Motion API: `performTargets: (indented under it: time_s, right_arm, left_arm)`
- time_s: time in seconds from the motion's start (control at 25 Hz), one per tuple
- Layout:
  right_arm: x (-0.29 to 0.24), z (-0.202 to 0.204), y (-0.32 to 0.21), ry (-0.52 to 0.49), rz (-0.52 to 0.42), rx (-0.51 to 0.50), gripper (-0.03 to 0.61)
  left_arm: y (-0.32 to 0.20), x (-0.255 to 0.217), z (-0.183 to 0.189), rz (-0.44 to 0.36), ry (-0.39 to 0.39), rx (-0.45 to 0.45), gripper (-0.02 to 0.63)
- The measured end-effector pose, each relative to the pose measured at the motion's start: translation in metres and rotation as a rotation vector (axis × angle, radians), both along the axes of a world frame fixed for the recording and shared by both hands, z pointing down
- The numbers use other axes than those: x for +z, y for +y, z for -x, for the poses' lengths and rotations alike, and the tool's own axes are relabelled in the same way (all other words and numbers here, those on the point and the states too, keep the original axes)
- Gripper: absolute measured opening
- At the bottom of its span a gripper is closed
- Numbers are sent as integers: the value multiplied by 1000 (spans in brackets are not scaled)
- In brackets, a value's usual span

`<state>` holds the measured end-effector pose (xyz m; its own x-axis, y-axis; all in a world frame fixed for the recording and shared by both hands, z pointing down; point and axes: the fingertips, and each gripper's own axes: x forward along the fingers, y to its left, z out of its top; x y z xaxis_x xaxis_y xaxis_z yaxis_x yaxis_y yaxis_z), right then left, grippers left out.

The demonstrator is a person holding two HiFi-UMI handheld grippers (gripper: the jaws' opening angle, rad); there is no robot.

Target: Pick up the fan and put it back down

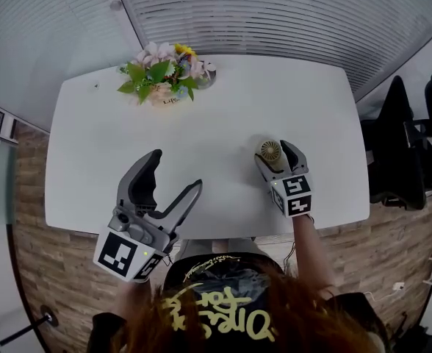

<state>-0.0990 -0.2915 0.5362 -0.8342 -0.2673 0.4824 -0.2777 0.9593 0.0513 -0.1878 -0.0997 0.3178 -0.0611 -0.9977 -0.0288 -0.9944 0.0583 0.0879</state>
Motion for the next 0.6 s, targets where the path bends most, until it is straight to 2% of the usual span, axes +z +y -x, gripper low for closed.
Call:
performTargets:
  time_s: [0.32,0.6]
  right_arm:
    - [19,-4,-7,64,20,57,307]
    - [19,-5,-14,16,67,130,307]
  left_arm:
    - [9,1,9,-4,7,-19,330]
    - [16,1,11,2,1,-23,330]
